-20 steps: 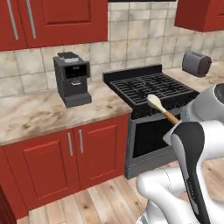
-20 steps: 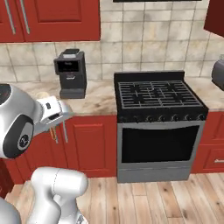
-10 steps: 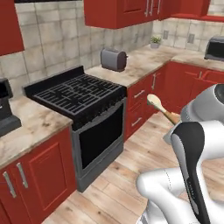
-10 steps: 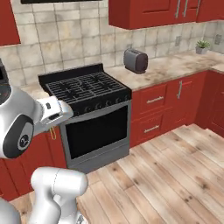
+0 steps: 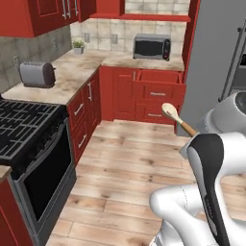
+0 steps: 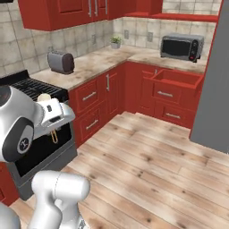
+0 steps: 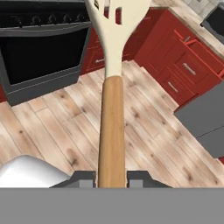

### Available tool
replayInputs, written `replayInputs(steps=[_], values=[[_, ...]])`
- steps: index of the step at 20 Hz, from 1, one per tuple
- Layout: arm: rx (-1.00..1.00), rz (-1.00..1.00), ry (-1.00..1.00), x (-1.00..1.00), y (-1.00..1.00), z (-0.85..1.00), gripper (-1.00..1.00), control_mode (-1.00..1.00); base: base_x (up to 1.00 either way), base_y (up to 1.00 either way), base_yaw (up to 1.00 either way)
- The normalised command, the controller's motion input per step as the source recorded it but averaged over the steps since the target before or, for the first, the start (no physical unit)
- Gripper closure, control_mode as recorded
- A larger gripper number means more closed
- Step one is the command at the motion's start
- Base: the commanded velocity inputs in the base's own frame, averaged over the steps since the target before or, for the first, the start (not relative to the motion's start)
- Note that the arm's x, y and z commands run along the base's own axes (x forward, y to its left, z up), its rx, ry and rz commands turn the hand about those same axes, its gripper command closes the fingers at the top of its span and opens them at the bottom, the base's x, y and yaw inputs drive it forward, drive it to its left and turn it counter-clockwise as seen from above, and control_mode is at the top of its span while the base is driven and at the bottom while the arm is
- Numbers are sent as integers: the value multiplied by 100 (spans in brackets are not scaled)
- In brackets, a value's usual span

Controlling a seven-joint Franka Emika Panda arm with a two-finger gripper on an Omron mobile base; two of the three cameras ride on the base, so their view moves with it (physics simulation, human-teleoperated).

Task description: Organize the utensils by type. Pick up the wooden spoons from the counter and place them in the open cabinet. Then pick up the metallic utensils from the counter and place them in the open drawer.

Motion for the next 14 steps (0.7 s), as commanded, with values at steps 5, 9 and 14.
replayInputs(steps=[5,9,14], values=[[0,0,0,0,0,0,100,100,0,0,-3],[0,0,0,0,0,0,100,100,60,10,0],[0,0,0,0,0,0,100,100,100,0,-2]])
